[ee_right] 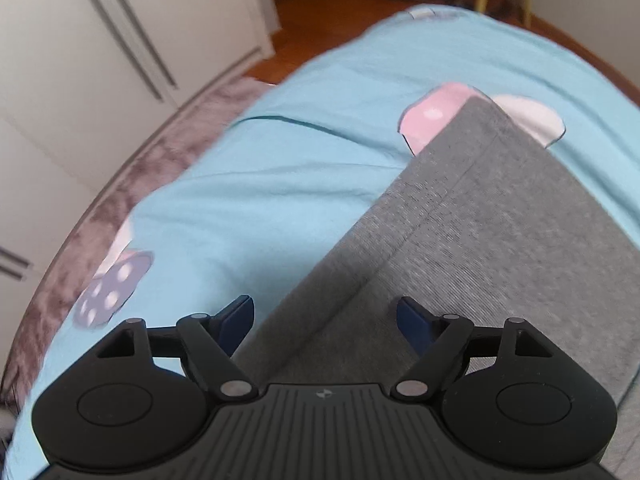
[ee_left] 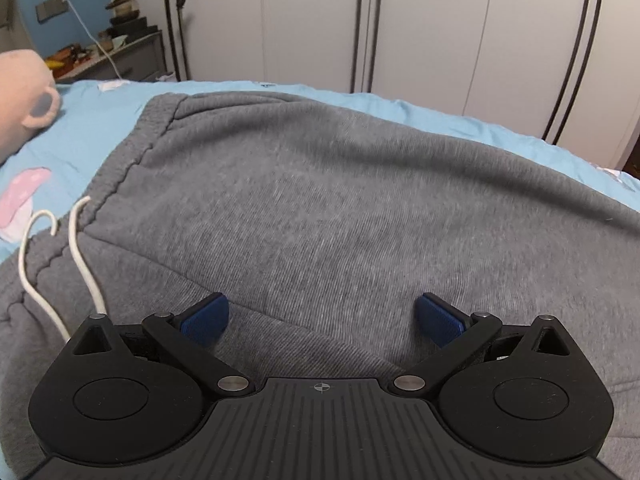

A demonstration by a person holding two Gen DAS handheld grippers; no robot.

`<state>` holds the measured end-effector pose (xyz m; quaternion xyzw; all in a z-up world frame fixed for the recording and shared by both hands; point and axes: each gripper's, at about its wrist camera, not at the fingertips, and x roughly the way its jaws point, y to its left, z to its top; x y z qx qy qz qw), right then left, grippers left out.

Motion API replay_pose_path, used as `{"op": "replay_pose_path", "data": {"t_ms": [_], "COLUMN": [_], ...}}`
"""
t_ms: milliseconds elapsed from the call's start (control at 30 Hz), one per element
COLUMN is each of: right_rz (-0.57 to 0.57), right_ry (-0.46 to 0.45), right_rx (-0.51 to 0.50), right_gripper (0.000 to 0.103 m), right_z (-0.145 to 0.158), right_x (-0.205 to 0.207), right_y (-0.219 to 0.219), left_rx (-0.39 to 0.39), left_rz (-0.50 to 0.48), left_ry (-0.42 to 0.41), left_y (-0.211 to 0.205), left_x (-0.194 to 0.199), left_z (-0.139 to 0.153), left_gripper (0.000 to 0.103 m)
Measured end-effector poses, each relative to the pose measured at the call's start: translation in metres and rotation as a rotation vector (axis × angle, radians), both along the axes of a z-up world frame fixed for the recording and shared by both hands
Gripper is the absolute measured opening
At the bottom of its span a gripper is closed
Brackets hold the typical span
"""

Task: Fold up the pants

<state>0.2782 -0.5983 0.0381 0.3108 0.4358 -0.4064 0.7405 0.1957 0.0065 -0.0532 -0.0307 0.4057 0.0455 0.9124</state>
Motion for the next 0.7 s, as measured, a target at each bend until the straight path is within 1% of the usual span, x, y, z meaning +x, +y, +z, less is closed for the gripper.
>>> {"op": "replay_pose_path", "data": {"t_ms": [67, 100, 133, 167, 200, 233, 267, 300, 400, 467, 533, 567, 633, 667, 700], "right_rz": [-0.038, -0.047, -0.047, -0.038, -0.031, -0.022, -0.019, -0.021, 0.004, 0.024, 0.06, 0.083, 0.129, 0.137, 0.151], "right_ry": [0.042, 0.069, 0.093, 0.089, 0.065, 0.038, -0.001, -0.034, -0.181, -0.294, -0.375, -0.405, -0.438, -0.451, -0.431], "right_rx": [-0.038, -0.055, -0.073, -0.094, -0.099, -0.095, -0.074, -0.055, -0.024, -0.02, -0.042, -0.059, -0.075, -0.072, -0.07], "right_gripper": [0.078, 0.064, 0.045, 0.04, 0.03, 0.011, 0.007, 0.006, 0.005, 0.005, 0.005, 0.005, 0.005, 0.005, 0.005], "right_z": [-0.007, -0.011, -0.014, -0.016, -0.014, -0.013, -0.009, -0.004, 0.018, 0.039, 0.06, 0.069, 0.079, 0.077, 0.072], "right_x": [0.004, 0.004, 0.003, -0.001, -0.007, -0.014, -0.024, -0.033, -0.078, -0.122, -0.173, -0.204, -0.264, -0.297, -0.323], "right_y": [-0.011, -0.012, -0.014, -0.016, -0.015, -0.016, -0.019, -0.018, -0.015, -0.005, 0.015, 0.028, 0.052, 0.064, 0.076], "left_rx": [0.002, 0.005, 0.006, 0.005, -0.001, -0.004, -0.006, -0.012, -0.042, -0.058, -0.086, -0.097, -0.13, -0.15, -0.17], "left_rz": [-0.003, -0.005, -0.007, -0.008, -0.009, -0.012, -0.018, -0.027, -0.042, -0.049, -0.041, -0.032, -0.016, -0.005, 0.001], "left_ry": [-0.008, -0.009, -0.007, -0.006, -0.004, 0.001, 0.007, 0.015, 0.021, 0.013, 0.001, -0.006, -0.018, -0.034, -0.061], "left_y": [0.0, 0.0, 0.0, -0.001, 0.0, 0.0, 0.001, 0.003, 0.009, 0.013, 0.02, 0.024, 0.033, 0.038, 0.044], "left_x": [0.0, 0.0, -0.001, -0.001, 0.0, 0.001, 0.002, 0.003, 0.005, 0.004, 0.004, 0.003, 0.002, 0.0, -0.003], "left_z": [0.0, -0.001, -0.001, -0.001, -0.002, -0.003, -0.004, -0.005, -0.004, -0.002, 0.002, 0.006, 0.015, 0.02, 0.027], "left_gripper": [0.103, 0.103, 0.103, 0.103, 0.103, 0.103, 0.103, 0.103, 0.103, 0.103, 0.103, 0.103, 0.103, 0.103, 0.103]}}
